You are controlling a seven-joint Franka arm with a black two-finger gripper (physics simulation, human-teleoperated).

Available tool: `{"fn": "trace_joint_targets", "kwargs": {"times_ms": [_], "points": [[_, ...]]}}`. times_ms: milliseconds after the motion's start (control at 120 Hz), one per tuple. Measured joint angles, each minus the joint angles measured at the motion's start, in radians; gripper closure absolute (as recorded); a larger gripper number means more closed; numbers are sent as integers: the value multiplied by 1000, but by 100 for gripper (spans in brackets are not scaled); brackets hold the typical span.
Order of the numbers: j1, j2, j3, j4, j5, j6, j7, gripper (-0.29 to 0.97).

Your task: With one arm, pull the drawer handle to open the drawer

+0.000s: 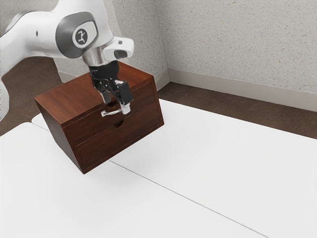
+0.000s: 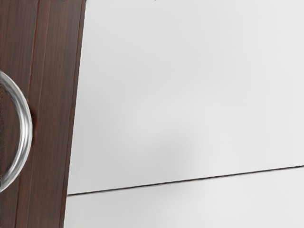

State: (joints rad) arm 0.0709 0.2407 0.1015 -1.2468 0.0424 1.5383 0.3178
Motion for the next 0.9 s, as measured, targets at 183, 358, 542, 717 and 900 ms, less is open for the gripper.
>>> {"fn": "trace_joint_targets", "kwargs": {"times_ms": [183,358,542,717,900], "points": [[-1,2,0,-19,49,-5,17,0],[-15,2,-1,-76,100,29,27,0],[-21,0,-2,-116,134,99,43,0],[-17,0,-1,-120,118,151,61,2],[-17,1,0,-145,111,197,74,8]]}}
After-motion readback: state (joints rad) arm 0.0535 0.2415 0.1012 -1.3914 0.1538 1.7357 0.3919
